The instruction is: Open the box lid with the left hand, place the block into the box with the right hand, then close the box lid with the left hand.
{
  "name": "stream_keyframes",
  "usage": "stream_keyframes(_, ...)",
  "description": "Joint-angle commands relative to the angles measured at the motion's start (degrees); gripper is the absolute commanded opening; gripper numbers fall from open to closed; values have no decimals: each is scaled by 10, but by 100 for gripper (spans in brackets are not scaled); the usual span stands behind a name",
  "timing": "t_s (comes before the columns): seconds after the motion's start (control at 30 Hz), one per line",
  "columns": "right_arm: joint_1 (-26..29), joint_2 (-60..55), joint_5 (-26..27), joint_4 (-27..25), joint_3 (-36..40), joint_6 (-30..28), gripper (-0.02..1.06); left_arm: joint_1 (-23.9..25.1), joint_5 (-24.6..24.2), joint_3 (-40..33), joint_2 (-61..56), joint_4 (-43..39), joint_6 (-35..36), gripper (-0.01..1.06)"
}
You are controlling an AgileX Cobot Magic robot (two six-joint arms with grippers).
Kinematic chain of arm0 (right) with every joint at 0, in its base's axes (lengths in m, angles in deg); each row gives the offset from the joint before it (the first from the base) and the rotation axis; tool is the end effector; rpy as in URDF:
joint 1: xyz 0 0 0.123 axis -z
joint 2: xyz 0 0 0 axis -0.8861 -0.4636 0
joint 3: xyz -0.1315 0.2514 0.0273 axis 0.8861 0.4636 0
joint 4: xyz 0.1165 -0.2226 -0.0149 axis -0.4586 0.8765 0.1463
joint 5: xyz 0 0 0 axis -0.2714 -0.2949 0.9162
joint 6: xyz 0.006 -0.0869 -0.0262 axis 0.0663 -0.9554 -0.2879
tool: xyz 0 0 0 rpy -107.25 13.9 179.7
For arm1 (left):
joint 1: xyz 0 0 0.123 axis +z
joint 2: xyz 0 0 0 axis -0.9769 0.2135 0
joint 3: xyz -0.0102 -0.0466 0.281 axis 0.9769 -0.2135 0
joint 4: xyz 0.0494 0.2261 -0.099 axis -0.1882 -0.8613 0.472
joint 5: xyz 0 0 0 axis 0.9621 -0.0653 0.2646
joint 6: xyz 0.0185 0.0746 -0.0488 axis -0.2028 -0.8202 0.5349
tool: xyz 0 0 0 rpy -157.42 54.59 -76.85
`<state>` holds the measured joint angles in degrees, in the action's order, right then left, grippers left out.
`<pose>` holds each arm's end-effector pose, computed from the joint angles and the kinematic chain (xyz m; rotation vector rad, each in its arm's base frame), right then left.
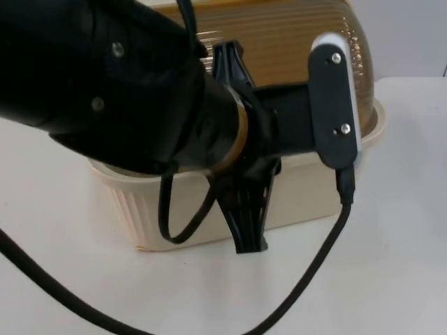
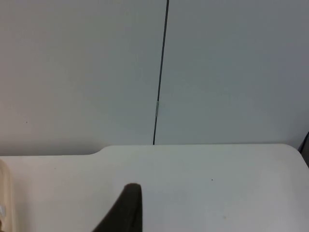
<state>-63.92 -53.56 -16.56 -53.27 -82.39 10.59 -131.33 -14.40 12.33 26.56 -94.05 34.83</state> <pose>0.1655 -0.0105 0.4453 0.0379 1.9136 -0.1749 0.2257 -0.2585 0.1797 1.6723 1.6606 0.2987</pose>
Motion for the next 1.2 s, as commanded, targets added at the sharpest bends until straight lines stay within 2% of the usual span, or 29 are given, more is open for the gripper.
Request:
stream_keyframes(0.0,3,2,2,3,-3,0,99,0,2,0,7,7,2,0)
stream_keyframes(0.63,3,2,2,3,-3,0,99,0,-36,12,22,-20,3,0)
stream_keyframes(1.17,3,2,-2,2,-3,0,99,0,-71,29,37,-34,32,0)
